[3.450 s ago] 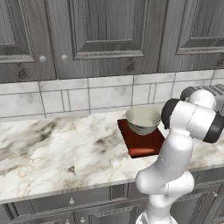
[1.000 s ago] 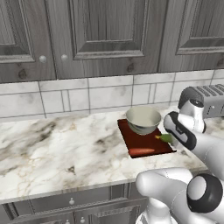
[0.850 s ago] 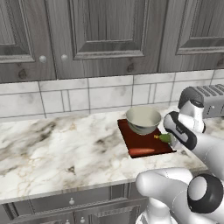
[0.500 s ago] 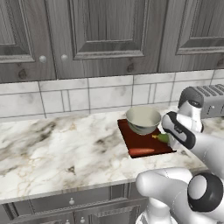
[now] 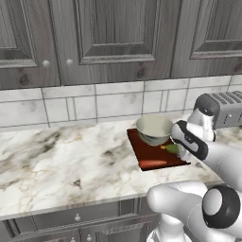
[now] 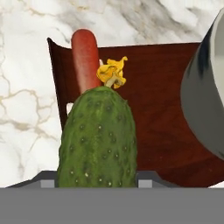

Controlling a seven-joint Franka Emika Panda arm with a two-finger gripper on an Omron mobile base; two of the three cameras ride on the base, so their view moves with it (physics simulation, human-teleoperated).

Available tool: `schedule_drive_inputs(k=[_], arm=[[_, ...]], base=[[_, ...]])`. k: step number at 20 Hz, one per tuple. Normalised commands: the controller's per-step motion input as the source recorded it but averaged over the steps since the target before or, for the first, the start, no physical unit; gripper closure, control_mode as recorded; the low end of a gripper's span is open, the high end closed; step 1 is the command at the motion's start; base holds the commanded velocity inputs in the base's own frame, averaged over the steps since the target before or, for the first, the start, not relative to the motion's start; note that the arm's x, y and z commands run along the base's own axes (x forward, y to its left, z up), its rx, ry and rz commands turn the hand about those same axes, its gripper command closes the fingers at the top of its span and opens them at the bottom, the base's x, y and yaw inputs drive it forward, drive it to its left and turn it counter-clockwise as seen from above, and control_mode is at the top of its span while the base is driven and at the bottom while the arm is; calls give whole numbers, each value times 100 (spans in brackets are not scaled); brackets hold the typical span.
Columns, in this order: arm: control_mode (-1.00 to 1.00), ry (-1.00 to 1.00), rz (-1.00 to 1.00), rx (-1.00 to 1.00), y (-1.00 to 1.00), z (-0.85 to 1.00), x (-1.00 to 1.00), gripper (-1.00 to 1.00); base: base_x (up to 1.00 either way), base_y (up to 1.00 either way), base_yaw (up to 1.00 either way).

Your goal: Place the two vegetables and bowl onto the tray for setting up a vegetable dip station.

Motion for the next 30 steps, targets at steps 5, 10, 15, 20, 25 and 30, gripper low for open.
schedule_drive_inputs(k=[5,10,15,20,25,30], arm=[[-100,0,1,2,14,-4,0,100],[-100,1,0,2,11,-7,0,100],[-100,7,0,3,8,-10,0,100],[-100,6,0,5,3,-6,0,100],[-100,3,0,6,4,-1,0,100],[-100,2,0,6,6,0,0,100]], base=[[0,0,0],[0,0,0],[0,0,0],[0,0,0],[0,0,0],[0,0,0]])
